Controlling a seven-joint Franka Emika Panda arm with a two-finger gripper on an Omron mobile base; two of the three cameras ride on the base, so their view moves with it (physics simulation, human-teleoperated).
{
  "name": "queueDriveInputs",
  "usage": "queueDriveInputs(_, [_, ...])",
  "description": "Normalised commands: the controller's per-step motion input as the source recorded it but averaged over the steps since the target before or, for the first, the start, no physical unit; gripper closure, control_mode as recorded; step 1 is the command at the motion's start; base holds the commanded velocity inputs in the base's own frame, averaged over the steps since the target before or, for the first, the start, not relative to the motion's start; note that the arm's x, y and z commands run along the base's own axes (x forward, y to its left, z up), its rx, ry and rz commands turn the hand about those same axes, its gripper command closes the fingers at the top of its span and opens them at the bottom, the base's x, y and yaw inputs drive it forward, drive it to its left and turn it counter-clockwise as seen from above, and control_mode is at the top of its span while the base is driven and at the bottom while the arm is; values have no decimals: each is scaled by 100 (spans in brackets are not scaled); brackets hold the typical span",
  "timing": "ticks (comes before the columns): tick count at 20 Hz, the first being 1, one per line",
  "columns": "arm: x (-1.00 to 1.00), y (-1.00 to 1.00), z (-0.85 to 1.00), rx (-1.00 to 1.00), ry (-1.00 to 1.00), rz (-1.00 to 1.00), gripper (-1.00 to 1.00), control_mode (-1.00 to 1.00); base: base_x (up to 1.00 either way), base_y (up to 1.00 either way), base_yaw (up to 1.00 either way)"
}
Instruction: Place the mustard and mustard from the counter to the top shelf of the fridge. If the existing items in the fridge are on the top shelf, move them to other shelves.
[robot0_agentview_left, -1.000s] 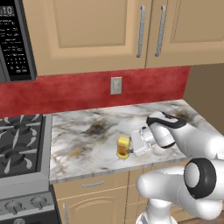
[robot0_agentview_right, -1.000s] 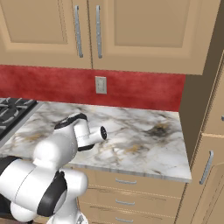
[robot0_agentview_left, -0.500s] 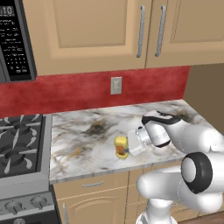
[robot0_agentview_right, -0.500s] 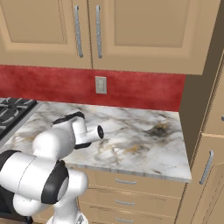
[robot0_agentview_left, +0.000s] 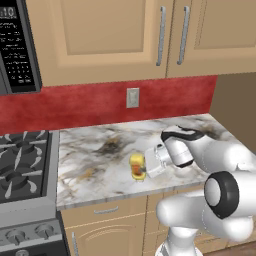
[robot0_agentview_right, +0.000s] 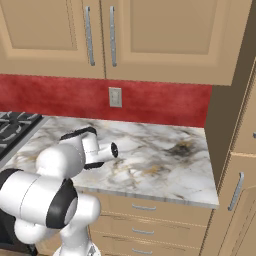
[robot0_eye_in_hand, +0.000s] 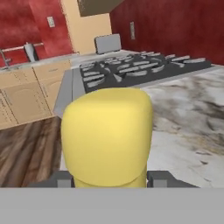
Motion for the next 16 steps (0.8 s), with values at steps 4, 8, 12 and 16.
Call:
queueDriveInputs(4, [-12, 0, 74, 0, -6, 0, 100, -100, 0, 0, 0])
queueDriveInputs(8, [-31, 0, 100, 1, -16, -2, 100, -100, 0, 0, 0])
queueDriveInputs(12, [-44, -11, 100, 3, -13, -2, 100, -100, 0, 0, 0])
queueDriveInputs(16, [-54, -26, 100, 7, -6, 0, 100, -100, 0, 0, 0])
